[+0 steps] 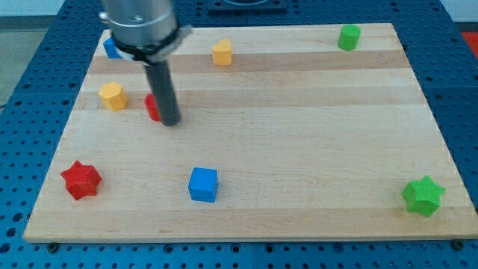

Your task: Point your arm at yellow heart

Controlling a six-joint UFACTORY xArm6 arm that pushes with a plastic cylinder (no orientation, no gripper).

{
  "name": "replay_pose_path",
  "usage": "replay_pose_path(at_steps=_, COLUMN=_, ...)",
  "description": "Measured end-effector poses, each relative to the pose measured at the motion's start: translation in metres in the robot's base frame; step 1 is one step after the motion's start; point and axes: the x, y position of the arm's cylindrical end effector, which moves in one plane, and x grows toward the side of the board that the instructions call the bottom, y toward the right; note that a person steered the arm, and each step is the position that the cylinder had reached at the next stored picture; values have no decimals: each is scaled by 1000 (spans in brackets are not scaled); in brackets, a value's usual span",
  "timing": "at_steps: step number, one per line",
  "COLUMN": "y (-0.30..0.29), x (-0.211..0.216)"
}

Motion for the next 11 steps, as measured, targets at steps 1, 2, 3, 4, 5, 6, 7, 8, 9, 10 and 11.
replay_pose_path(at_steps=1, y=9, x=-6)
replay_pose_path(at_steps=2, y=0, x=-27)
replay_pose_path(at_steps=3, y=-9, x=-30)
replay_pose_path(at_steps=4, y=30, x=-43)
replay_pose_path(at_steps=5, y=97, x=-50)
replay_pose_path(at_steps=6, y=122, x=-71)
replay_pose_path(at_steps=7, y=122, x=-72)
replay_pose_path(at_steps=8, y=126, x=-98)
replay_pose_path(at_steps=9, y=128, x=-127)
replay_pose_path(at_steps=10, y=134, x=-150)
replay_pose_path(at_steps=11, y=142, x=-156)
